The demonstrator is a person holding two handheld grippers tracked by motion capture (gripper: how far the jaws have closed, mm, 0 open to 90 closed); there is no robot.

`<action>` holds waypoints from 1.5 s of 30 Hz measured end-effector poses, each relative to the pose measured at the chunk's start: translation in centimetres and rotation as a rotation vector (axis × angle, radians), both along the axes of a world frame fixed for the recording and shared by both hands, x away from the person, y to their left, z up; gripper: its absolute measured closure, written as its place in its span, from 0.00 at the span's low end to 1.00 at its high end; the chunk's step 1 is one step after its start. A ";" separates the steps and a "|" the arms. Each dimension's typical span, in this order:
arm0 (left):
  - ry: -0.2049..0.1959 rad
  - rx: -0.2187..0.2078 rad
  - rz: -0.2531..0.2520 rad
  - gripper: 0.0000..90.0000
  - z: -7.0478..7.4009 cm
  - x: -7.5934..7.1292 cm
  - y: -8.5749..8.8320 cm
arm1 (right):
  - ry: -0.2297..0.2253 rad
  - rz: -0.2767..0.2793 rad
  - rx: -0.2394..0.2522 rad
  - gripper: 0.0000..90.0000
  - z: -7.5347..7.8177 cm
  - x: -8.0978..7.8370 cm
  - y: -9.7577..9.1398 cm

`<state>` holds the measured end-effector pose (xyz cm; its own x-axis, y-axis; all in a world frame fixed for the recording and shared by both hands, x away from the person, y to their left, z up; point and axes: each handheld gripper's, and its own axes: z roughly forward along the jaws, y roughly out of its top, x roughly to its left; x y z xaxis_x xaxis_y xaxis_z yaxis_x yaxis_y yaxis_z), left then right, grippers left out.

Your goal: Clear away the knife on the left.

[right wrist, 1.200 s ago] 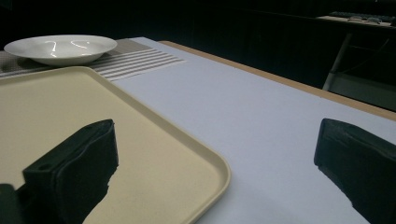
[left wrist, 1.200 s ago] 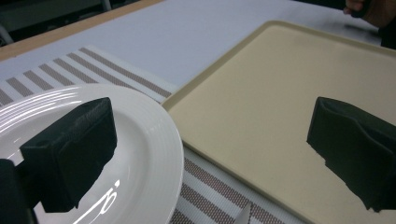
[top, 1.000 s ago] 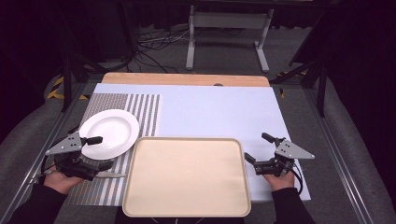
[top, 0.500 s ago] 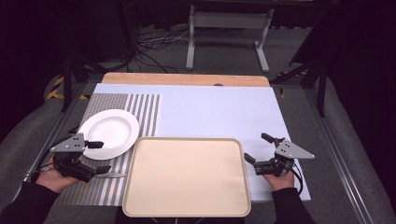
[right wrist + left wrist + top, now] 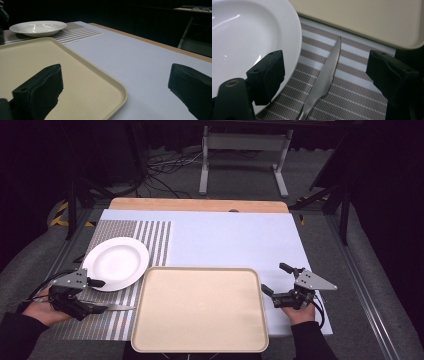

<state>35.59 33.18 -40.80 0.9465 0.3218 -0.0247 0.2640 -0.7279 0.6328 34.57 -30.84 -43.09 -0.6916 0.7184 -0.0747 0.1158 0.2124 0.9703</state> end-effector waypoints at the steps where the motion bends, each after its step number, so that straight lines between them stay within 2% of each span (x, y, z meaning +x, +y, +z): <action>1: 0.001 0.054 -0.013 0.20 -0.1 0.0 0.1 | 0.001 0.000 0.000 0.01 0.0 0.0 0.0; 3: 0.009 0.069 -0.024 0.21 -0.1 0.0 0.1 | 0.003 0.002 0.000 0.01 0.0 0.0 0.0; 11: 0.026 0.243 -0.048 0.24 -0.3 0.4 0.2 | 0.011 0.011 0.001 0.01 0.0 -0.1 0.0; 19: 0.048 0.364 -0.093 0.29 -0.9 1.0 -0.1 | 0.011 0.014 0.001 0.01 0.0 -0.2 -0.2; 25: 0.063 0.403 -0.127 0.38 -1.2 1.8 -0.1 | 0.017 0.020 0.004 0.01 0.0 -0.3 -0.1; 28: 0.074 0.462 -0.146 0.44 -1.3 2.1 0.0 | 0.018 0.020 0.005 0.01 0.0 -0.4 -0.3; 29: 0.074 0.462 -0.146 0.47 -1.3 2.1 0.0 | 0.018 0.020 0.005 0.01 0.0 -0.4 -0.3; 30: 0.070 0.474 -0.152 0.47 -1.3 2.1 0.0 | 0.016 0.019 0.007 0.01 0.0 -0.4 -0.3; 34: 0.061 0.530 -0.173 0.59 -1.3 2.5 -0.1 | 0.016 0.017 0.005 0.01 0.0 -0.5 -0.4; 39: 0.075 0.585 -0.209 0.72 -1.4 2.7 -0.2 | 0.016 0.014 0.015 0.01 0.0 -0.5 -0.5; 41: 0.078 0.626 -0.219 0.74 -1.5 2.8 -0.3 | 0.014 0.016 0.016 0.01 0.0 -0.5 -0.6; 45: 0.070 0.650 -0.227 0.81 -1.6 3.0 -0.3 | 0.017 0.018 0.017 0.01 0.0 -0.5 -0.5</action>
